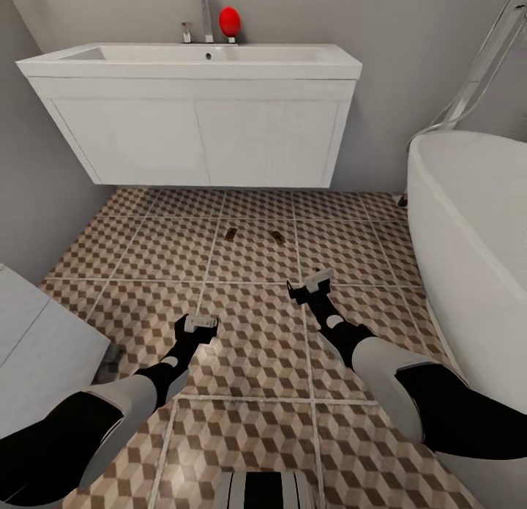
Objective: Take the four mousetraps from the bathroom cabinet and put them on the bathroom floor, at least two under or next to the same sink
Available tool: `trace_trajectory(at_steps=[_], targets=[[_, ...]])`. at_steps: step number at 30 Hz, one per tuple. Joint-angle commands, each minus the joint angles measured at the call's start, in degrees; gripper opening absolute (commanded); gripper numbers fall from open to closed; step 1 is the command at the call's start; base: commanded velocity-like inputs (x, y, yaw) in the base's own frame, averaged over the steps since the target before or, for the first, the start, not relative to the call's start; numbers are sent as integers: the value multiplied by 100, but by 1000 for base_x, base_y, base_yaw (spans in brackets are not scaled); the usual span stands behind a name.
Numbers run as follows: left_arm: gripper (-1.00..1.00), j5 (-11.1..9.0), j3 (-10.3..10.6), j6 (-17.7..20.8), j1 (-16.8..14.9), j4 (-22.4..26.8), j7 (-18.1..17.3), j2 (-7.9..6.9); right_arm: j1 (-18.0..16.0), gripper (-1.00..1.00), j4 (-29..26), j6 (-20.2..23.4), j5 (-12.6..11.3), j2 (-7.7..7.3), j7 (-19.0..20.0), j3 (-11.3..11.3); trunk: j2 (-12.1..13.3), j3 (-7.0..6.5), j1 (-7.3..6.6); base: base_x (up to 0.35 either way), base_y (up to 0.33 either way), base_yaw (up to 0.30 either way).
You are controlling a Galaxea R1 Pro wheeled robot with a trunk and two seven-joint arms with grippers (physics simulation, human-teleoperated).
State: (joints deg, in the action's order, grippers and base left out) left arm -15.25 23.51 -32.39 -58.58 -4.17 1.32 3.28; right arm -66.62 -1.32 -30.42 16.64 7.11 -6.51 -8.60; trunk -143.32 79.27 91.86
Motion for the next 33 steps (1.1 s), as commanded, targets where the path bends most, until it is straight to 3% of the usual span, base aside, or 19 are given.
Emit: trace_trajectory(at_steps=[1,7,17,33], targets=[[100,-30,49,-44,14,-26,11,6,-3,100,9,-10,28,1,-60,-45,0,-19,-3,0,0,0],[100,-30,49,-79,155,-31,2,9,38,100,9,-23,32,1,-59,-45,8,-152,-19,0,0,0],[100,-30,49,-336,233,-31,8,9,92,100,9,-25,33,1,-58,-45,409,-331,-238,0,0,0],[100,-39,43,-373,351,-32,9,-20,186,100,14,-50,33,1,-60,-45,1051,-619,-590,0,0,0]])
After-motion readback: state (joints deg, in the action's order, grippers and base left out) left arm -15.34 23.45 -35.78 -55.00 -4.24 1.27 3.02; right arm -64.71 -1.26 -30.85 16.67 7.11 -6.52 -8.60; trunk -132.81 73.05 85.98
